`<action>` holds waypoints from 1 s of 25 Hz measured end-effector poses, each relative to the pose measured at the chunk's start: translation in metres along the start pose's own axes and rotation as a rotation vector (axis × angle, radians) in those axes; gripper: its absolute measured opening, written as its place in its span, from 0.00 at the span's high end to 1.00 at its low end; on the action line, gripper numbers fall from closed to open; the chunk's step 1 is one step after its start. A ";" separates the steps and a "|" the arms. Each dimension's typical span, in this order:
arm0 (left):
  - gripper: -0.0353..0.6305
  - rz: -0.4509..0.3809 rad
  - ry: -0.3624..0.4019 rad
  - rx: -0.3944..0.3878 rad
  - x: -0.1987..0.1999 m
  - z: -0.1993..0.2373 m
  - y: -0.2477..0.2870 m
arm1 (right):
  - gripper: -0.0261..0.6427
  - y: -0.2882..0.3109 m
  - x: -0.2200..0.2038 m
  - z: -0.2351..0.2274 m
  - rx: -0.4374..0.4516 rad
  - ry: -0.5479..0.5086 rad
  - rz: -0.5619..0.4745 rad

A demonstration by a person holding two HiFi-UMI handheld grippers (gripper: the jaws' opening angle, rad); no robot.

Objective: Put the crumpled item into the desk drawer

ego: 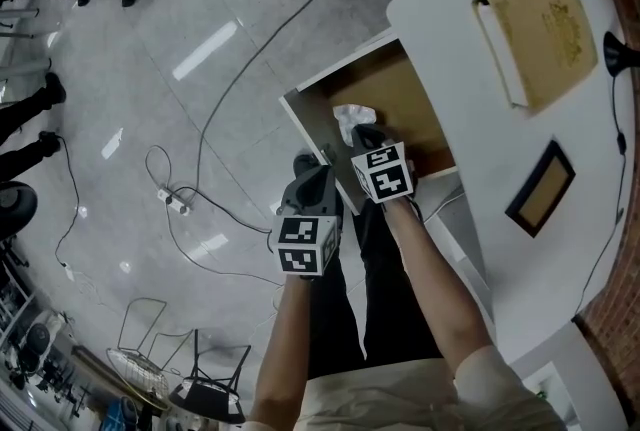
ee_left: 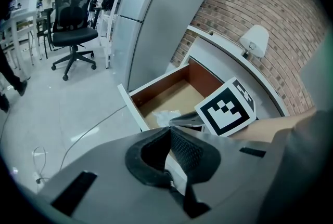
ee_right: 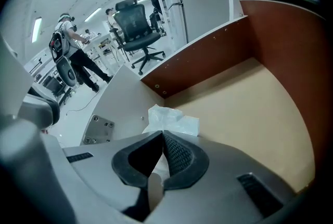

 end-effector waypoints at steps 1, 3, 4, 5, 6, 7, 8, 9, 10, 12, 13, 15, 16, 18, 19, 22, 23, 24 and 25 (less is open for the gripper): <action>0.92 -0.005 -0.004 0.002 0.000 0.001 0.000 | 0.92 0.002 0.000 0.000 -0.001 -0.009 0.010; 0.92 -0.015 -0.018 0.001 -0.001 0.001 -0.001 | 0.92 0.003 0.000 0.002 0.002 -0.026 0.031; 0.92 -0.021 -0.027 -0.002 -0.002 0.001 -0.001 | 0.92 0.004 0.001 0.003 0.008 -0.034 0.045; 0.92 -0.027 -0.033 -0.004 -0.002 0.000 -0.001 | 0.92 0.004 0.001 0.004 0.013 -0.043 0.058; 0.92 -0.029 -0.035 -0.003 -0.002 0.000 -0.001 | 0.92 0.005 0.001 0.004 0.014 -0.054 0.069; 0.92 -0.027 -0.035 0.002 -0.002 0.000 -0.001 | 0.92 0.005 0.001 0.005 0.013 -0.067 0.075; 0.92 -0.025 -0.036 0.008 -0.002 0.000 -0.002 | 0.92 0.005 0.001 0.005 0.012 -0.078 0.079; 0.92 -0.024 -0.037 0.012 -0.003 0.001 -0.003 | 0.92 0.005 0.001 0.006 0.013 -0.086 0.081; 0.92 -0.027 -0.039 0.016 -0.003 0.001 -0.003 | 0.91 0.006 0.001 0.006 0.016 -0.091 0.084; 0.92 -0.032 -0.044 0.018 -0.004 0.002 -0.004 | 0.89 0.006 0.001 0.007 0.019 -0.095 0.085; 0.92 -0.032 -0.048 0.017 -0.005 0.002 -0.004 | 0.88 0.006 0.001 0.007 0.018 -0.096 0.085; 0.92 -0.030 -0.051 0.014 -0.008 0.002 -0.003 | 0.87 0.006 0.000 0.007 0.016 -0.097 0.087; 0.92 -0.033 -0.051 0.016 -0.008 0.003 -0.004 | 0.86 0.006 0.000 0.008 0.016 -0.098 0.086; 0.92 -0.040 -0.054 0.026 -0.006 0.005 -0.007 | 0.86 0.003 0.001 0.010 0.017 -0.099 0.082; 0.92 -0.045 -0.056 0.031 -0.005 0.005 -0.009 | 0.86 0.000 0.000 0.011 0.018 -0.099 0.080; 0.92 -0.049 -0.064 0.033 -0.005 0.002 -0.012 | 0.86 -0.011 -0.002 0.012 0.018 -0.098 0.080; 0.92 -0.047 -0.066 0.032 -0.005 0.001 -0.014 | 0.86 -0.016 -0.003 0.014 0.018 -0.097 0.079; 0.92 -0.046 -0.069 0.032 -0.005 0.000 -0.015 | 0.86 -0.021 -0.003 0.015 0.020 -0.096 0.075; 0.92 -0.046 -0.072 0.032 -0.005 -0.001 -0.018 | 0.86 -0.026 -0.003 0.017 0.021 -0.095 0.070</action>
Point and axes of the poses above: the fingertips, and each gripper's own axes: y forward along the fingers, z to its left, x out of its top, the point moved 6 cm from there along -y, backward along the fingers, and after that the axes turned 10 degrees about z, right-handed, at the moved point
